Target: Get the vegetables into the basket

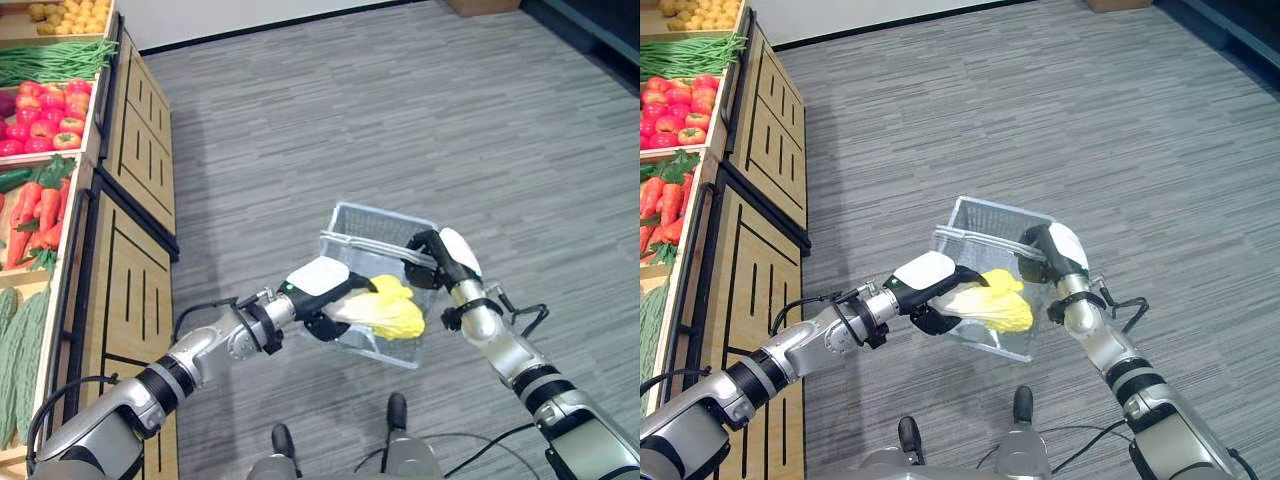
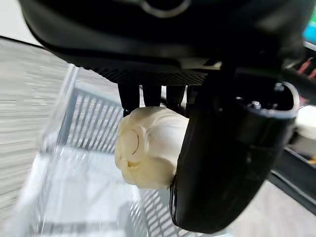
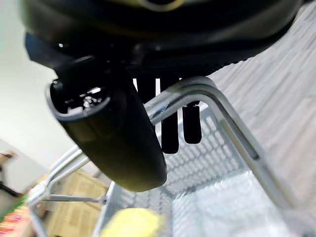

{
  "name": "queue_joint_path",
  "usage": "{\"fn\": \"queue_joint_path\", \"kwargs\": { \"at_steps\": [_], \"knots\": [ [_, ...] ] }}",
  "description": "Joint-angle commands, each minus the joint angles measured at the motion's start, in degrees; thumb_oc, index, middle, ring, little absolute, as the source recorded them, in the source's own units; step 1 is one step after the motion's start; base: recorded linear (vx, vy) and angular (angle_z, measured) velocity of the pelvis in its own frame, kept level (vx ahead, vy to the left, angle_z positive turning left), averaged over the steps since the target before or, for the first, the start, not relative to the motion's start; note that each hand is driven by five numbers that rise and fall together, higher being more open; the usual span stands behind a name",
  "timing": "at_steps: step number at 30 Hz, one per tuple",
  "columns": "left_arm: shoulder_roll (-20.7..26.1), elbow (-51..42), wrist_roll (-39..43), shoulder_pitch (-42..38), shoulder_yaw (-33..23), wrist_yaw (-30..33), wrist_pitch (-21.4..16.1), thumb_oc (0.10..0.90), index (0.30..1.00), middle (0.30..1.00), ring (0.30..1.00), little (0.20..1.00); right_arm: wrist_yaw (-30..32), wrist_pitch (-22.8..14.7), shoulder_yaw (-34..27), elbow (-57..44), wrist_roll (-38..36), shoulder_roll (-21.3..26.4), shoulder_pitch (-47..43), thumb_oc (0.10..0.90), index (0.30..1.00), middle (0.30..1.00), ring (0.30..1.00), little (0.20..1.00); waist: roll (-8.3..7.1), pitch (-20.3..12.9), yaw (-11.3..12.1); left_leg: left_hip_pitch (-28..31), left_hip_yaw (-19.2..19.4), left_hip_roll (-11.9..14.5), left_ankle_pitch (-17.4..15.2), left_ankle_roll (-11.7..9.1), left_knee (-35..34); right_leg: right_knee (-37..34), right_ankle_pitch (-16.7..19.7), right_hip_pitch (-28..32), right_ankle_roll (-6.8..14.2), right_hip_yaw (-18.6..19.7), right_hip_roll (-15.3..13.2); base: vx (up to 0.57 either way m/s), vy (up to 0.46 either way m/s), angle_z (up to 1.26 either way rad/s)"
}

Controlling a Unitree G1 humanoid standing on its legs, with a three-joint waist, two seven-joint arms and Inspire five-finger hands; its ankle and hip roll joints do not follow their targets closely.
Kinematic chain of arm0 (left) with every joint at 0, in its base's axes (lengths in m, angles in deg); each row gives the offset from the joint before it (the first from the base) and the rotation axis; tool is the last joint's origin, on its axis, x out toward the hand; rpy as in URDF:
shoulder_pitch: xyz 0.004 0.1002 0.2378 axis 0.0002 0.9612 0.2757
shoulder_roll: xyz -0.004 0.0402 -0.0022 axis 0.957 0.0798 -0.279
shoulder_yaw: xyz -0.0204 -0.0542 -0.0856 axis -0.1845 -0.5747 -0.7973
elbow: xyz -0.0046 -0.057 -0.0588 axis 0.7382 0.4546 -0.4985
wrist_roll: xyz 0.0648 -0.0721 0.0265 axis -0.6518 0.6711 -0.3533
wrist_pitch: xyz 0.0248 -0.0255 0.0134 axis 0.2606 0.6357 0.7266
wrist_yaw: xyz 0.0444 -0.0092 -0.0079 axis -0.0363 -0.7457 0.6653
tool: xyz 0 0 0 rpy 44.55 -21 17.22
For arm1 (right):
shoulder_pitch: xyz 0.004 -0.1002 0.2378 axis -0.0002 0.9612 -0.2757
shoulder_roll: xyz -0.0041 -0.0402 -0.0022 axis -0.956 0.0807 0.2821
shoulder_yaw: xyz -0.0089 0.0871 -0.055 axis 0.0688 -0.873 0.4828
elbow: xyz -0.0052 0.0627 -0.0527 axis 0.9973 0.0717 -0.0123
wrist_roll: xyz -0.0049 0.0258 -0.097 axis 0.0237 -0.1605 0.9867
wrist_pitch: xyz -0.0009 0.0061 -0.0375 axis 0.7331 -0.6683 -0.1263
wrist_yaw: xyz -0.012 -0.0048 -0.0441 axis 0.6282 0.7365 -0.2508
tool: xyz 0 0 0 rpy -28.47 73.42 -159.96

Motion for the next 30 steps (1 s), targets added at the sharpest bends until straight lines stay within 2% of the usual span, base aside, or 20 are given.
{"fn": "queue_joint_path", "kwargs": {
  "at_steps": [1,11,12,13,14,17,24,30],
  "knots": [
    [-1.0,1.2,-4.3,-4.0,-2.4,8.2,-0.1,0.4,0.3,0.3,0.3,0.3,1.3,-8.8,-3.0,-7.5,-7.9,-1.1,-6.6,0.4,0.3,0.3,0.3,0.3,-2.89,-5.2,0.6,-0.2,-3.0,1.4,-2.0,-2.4,0.1,0.0,-5.0,2.6,4.2,2.0,-2.3,0.01,-0.006,-0.07],
    [-3.7,10.4,-13.4,-4.6,-4.1,13.6,5.5,0.4,0.3,0.3,0.3,0.3,-2.9,-10.7,-1.3,-15.7,-12.2,-1.2,-2.8,0.4,0.3,0.3,0.3,0.3,-3.39,-5.6,-0.1,0.2,-2.4,1.8,-2.2,-2.7,0.1,0.0,-5.2,2.5,4.2,2.6,-2.0,0.0,-0.004,-0.02],
    [-4.1,11.2,-14.3,-4.4,-4.3,14.0,6.0,0.471,0.399,0.399,0.399,0.399,-3.3,-10.7,-1.0,-16.3,-12.1,-1.0,-2.4,0.4,0.3,0.3,0.3,0.3,-3.38,-5.6,-0.1,0.3,-2.3,1.9,-2.2,-2.8,0.1,0.0,-5.3,2.6,4.2,2.6,-2.0,0.01,-0.012,-0.04],
    [-4.4,12.3,-15.1,-4.2,-4.7,14.5,7.0,0.598,0.577,0.577,0.577,0.577,-3.6,-10.8,-0.8,-16.7,-11.9,-0.8,-2.0,0.4,0.3,0.3,0.3,0.3,-3.43,-5.7,-0.1,0.3,-2.2,1.9,-2.2,-2.8,0.1,0.0,-5.3,2.6,4.1,2.6,-2.0,0.02,-0.015,-0.04],
    [-4.7,13.2,-15.9,-4.0,-5.1,15.2,7.8,0.9,1.0,1.0,1.0,1.0,-3.7,-10.8,-0.5,-17.3,-11.7,-0.7,-1.7,0.4,0.3,0.3,0.3,0.3,-3.46,-5.7,-0.1,0.4,-2.2,2.0,-2.2,-2.8,0.1,0.0,-5.3,2.6,4.1,2.7,-1.9,0.01,-0.014,-0.03],
    [-5.2,13.7,-17.3,-3.6,-6.1,16.2,9.0,0.9,1.0,1.0,1.0,1.0,-4.3,-10.8,-0.4,-18.2,-11.5,-0.3,-0.4,0.4,0.3,0.3,0.3,0.3,-3.54,-5.7,-0.2,0.5,-2.3,2.0,-2.2,-2.8,0.1,0.0,-5.4,2.7,4.1,2.7,-1.9,0.0,0.0,0.0],
    [-4.2,9.0,-17.2,-1.4,-6.7,15.5,7.3,0.9,1.0,1.0,1.0,1.0,-3.1,-10.0,-2.9,-14.8,-10.9,-1.9,2.8,0.4,0.3,0.3,0.3,0.3,-3.7,-5.9,0.0,0.6,-2.5,2.0,-2.4,-2.7,0.1,0.0,-5.7,3.1,4.0,2.4,-1.8,0.0,0.0,0.0],
    [-3.3,-2.9,-9.5,0.8,-5.8,10.8,1.6,0.9,1.0,1.0,1.0,1.0,1.8,-7.8,-7.3,-7.5,-7.7,-4.1,4.7,0.4,0.3,0.3,0.3,0.3,-3.58,-6.0,0.5,0.6,-3.6,1.7,-2.5,-2.5,0.1,0.0,-6.1,4.0,3.7,1.9,-1.8,0.0,0.0,0.0]
  ]
}}
